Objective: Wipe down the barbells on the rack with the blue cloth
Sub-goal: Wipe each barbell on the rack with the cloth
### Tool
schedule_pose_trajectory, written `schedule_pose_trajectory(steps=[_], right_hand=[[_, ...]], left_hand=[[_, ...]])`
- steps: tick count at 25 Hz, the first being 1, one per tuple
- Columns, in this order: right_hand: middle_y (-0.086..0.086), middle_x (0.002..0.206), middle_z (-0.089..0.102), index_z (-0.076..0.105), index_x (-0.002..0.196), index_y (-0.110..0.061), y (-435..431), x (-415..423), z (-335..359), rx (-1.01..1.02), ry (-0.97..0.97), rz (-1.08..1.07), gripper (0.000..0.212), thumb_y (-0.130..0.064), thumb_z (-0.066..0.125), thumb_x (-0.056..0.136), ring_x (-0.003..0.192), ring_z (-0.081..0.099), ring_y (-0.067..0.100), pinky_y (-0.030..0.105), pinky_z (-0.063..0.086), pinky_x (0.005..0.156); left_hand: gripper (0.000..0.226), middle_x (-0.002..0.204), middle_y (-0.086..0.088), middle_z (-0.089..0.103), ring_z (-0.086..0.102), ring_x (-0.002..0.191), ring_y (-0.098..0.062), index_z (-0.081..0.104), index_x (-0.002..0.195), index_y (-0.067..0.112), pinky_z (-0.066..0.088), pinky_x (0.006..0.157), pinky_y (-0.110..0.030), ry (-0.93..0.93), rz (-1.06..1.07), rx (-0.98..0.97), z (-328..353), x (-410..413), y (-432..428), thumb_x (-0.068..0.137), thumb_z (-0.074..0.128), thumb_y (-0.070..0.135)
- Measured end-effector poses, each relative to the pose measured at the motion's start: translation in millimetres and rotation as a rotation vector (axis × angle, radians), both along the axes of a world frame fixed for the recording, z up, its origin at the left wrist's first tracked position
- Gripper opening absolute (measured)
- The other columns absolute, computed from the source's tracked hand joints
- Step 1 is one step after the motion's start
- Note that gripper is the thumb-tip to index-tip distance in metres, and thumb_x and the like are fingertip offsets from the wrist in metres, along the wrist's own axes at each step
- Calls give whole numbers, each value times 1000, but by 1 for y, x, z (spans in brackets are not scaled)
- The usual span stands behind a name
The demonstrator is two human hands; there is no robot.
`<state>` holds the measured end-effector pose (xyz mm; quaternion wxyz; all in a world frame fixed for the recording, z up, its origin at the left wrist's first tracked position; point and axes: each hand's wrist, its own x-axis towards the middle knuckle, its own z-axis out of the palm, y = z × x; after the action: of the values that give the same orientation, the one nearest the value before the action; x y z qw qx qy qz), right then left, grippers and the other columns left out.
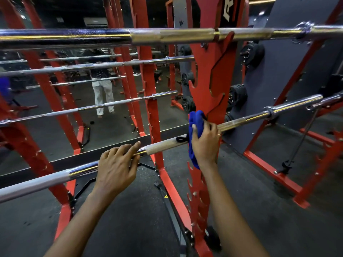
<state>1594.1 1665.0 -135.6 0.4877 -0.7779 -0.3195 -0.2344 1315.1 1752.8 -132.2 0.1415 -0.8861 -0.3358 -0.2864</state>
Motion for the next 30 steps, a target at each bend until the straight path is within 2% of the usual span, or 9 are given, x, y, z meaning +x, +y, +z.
schedule_pose_trajectory(steps=[4, 8, 12, 14, 17, 20, 23, 25, 30], right_hand=[[5, 117, 61, 65, 125, -14, -7, -32, -16, -95, -175, 218, 41, -47, 54, 102, 107, 57, 27, 38, 47, 91], [14, 114, 63, 67, 117, -9, -5, -10, -1, 16, 85, 26, 38, -41, 60, 99, 109, 59, 39, 44, 47, 92], [7, 122, 57, 64, 124, -13, -15, -28, -3, -137, 6, 193, 40, -44, 56, 102, 109, 59, 32, 44, 53, 88], [9, 123, 56, 63, 124, -12, -25, -13, 11, -219, 68, 169, 40, -44, 57, 101, 111, 60, 35, 46, 52, 89], [14, 119, 58, 65, 119, -8, -33, 9, 38, -362, 165, 107, 38, -41, 60, 100, 112, 59, 39, 45, 49, 89], [17, 119, 61, 64, 117, -9, -47, 31, 49, -365, 184, 48, 39, -43, 62, 98, 114, 60, 41, 47, 51, 89], [13, 135, 55, 50, 132, -13, -66, 60, 51, -182, 259, -60, 46, -36, 68, 96, 121, 58, 37, 42, 49, 88], [11, 132, 51, 46, 129, -16, -65, 71, 45, -87, 249, -42, 47, -33, 71, 94, 114, 60, 36, 40, 49, 84], [1, 116, 52, 65, 120, -17, -54, 87, 25, -212, 136, 268, 33, -37, 71, 94, 107, 56, 18, 28, 42, 94]], left_hand=[[57, 135, 2, 62, 63, 110, -22, 30, 158, 34, 52, 84, -39, 143, -171, -51, 7, 41, 1, 103, 29, 50], [55, 117, 4, 68, 65, 87, -20, 35, 157, 33, 51, 66, -37, 146, -121, 6, 5, 58, 2, 105, 27, 51], [54, 111, 3, 69, 61, 76, -19, 42, 154, 30, 43, 60, -33, 120, -117, 36, 0, 57, -1, 105, 32, 49], [55, 115, 3, 69, 62, 80, -21, 41, 154, 31, 43, 62, -35, 141, -62, 21, 3, 59, -4, 104, 28, 50], [56, 144, -1, 54, 61, 113, -30, 27, 159, 30, 48, 86, -43, 218, 7, -142, 17, 70, -10, 106, 23, 48], [60, 160, -3, 37, 50, 131, -33, 18, 161, 22, 44, 101, -46, 310, -118, -236, 30, 100, -9, 107, 29, 43], [67, 151, -5, 49, 56, 123, -31, 14, 162, 23, 48, 93, -44, 320, -235, -167, 28, 126, 0, 105, 27, 55], [71, 152, -7, 46, 58, 121, -33, 11, 163, 24, 50, 91, -45, 325, -290, -148, 25, 144, 5, 104, 27, 60], [65, 148, -9, 50, 65, 113, -32, 22, 161, 21, 54, 83, -44, 291, -350, -74, 24, 170, 4, 106, 31, 54]])
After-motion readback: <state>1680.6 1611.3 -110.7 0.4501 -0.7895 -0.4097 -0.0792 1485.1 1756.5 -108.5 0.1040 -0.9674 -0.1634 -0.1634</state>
